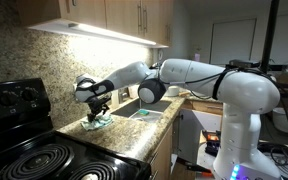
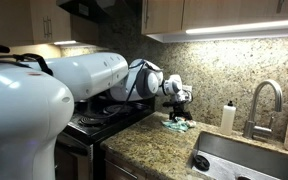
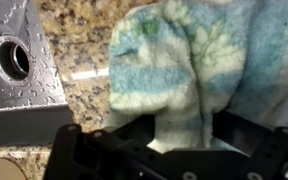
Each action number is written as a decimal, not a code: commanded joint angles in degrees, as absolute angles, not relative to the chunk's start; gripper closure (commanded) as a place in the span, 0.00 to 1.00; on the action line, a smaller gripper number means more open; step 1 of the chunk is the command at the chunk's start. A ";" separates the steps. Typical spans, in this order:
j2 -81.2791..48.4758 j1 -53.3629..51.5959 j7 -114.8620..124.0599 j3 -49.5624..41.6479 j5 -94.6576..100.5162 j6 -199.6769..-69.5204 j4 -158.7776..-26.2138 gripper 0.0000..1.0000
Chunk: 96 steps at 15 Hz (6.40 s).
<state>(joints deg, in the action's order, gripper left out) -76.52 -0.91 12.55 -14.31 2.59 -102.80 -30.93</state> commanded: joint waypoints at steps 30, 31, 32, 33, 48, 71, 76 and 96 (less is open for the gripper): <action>-76.61 0.13 9.19 -11.51 2.80 -93.70 -24.98 0.93; -76.65 0.18 9.15 -11.57 2.77 -93.71 -25.00 0.96; -76.68 0.23 9.13 -11.60 2.73 -93.75 -25.00 0.96; -76.70 0.26 9.16 -11.63 2.74 -93.76 -25.02 0.95; -78.66 3.28 7.86 -10.74 1.93 -91.17 -26.01 0.91; -79.55 5.69 13.66 -9.63 1.35 -79.93 -24.96 0.92; -79.38 6.80 13.89 -9.71 1.43 -76.21 -24.89 0.92; -79.01 6.83 11.31 -10.29 2.62 -74.01 -22.84 0.92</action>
<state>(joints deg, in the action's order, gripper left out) -77.86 6.19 11.52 -10.05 2.43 -76.26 -23.22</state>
